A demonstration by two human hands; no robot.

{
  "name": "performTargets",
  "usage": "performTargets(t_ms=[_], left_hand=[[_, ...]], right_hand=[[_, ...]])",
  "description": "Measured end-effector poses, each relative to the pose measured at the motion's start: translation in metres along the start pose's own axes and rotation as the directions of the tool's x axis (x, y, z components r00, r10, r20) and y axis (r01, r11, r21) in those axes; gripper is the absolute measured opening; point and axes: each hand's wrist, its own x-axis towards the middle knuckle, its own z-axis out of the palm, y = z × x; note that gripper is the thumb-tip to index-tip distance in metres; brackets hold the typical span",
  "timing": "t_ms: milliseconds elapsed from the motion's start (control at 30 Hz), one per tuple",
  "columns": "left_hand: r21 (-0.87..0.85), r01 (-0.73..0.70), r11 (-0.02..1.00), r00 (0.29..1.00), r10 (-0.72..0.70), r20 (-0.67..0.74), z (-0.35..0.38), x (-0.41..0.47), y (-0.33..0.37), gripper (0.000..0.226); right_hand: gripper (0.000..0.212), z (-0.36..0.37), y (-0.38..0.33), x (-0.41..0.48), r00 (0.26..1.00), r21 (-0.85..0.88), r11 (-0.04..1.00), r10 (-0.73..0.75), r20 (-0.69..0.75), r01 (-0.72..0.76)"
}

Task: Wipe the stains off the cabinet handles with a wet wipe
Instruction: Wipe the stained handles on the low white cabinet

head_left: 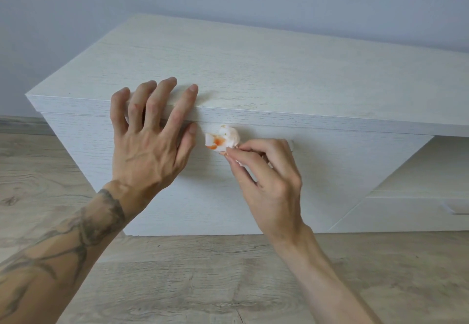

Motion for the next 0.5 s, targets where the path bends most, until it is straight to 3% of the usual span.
performTargets(t_ms=[167, 367, 500], left_hand=[[0.002, 0.006, 1.0, 1.0, -0.006, 0.006, -0.001, 0.0, 0.001, 0.05], [0.007, -0.001, 1.0, 1.0, 0.001, 0.001, 0.0, 0.0, 0.0, 0.05], [0.001, 0.007, 1.0, 1.0, -0.007, 0.012, -0.002, 0.0, 0.002, 0.049]], right_hand=[[0.006, -0.021, 0.016, -0.012, 0.993, 0.002, 0.997, 0.071, -0.095, -0.071], [0.005, 0.004, -0.005, -0.001, 0.999, -0.007, 1.0, 0.015, -0.035, -0.015], [0.003, -0.008, 0.003, -0.01, 0.989, 0.021, 0.994, 0.109, -0.096, -0.107]])
